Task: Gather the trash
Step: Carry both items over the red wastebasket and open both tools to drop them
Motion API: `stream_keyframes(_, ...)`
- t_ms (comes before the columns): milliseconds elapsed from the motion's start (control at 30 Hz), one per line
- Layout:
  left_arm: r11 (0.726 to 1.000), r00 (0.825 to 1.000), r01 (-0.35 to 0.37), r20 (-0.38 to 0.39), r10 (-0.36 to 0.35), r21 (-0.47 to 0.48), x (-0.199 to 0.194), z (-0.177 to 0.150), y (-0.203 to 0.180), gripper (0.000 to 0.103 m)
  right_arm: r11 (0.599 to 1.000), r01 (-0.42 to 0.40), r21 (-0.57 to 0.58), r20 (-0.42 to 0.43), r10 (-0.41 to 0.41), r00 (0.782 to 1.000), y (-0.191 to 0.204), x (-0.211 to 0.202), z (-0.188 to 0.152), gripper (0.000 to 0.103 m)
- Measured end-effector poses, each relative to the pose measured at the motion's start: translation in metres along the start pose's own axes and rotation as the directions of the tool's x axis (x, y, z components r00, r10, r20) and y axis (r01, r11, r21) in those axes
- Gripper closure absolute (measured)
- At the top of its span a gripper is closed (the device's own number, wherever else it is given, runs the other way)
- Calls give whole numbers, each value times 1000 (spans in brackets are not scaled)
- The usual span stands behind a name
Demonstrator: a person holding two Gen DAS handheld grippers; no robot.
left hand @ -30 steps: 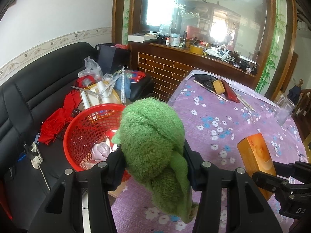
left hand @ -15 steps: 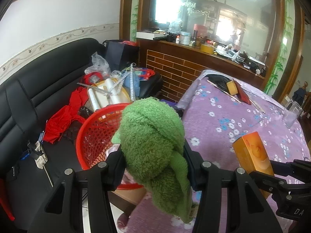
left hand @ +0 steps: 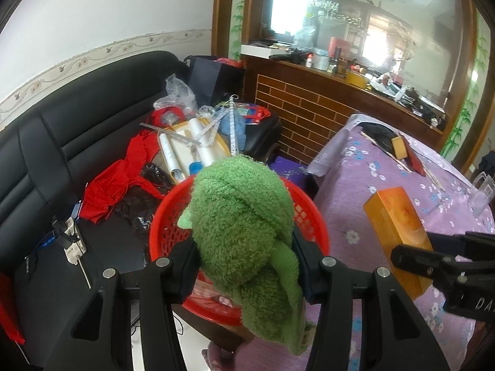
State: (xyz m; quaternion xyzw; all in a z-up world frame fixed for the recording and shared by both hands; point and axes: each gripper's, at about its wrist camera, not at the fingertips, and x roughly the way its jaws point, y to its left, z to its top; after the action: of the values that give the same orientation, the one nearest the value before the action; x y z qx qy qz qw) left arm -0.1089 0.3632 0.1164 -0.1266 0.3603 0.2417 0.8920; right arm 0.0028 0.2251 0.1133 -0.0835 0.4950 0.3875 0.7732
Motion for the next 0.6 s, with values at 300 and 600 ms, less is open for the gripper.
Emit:
stream_keyframes(300,1000,1000,-18,-21,17,-16,18,5,12,52,999,-39,-19,-9,38,999,13,22,31,49)
stream_keyframes(600,999,1000,12,-25,-13,-44,39,10,25,48,996,-85,-5,-46,84,995,17,53,50,47)
